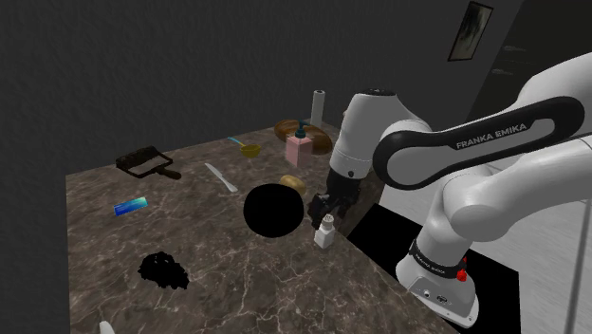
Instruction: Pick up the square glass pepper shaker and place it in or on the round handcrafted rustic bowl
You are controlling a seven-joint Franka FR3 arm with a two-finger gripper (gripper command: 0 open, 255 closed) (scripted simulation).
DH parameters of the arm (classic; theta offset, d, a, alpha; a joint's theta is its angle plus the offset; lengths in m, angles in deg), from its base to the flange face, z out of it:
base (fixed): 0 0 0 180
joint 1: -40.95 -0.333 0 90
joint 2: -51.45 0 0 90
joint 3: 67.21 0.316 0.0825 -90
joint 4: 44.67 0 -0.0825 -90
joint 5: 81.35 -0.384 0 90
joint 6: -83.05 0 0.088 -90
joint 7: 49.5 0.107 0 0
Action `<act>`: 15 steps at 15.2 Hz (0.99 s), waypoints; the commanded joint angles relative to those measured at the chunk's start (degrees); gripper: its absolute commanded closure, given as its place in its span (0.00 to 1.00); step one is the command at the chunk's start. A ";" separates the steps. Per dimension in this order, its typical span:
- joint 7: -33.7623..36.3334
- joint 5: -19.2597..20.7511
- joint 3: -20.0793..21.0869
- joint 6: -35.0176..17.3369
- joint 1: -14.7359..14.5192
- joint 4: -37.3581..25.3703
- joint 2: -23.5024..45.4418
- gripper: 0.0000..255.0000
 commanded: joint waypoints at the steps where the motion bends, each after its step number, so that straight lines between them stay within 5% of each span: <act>1: -0.01 -0.02 0.01 -0.06 0.00 0.02 0.03 0.00; 3: -0.01 -0.01 0.01 -0.04 0.00 0.01 0.03 0.00; 4: -0.01 -0.01 0.01 -0.04 0.00 0.01 0.03 1.00; 15: 0.21 0.73 -0.56 2.12 0.27 -0.98 -1.19 1.00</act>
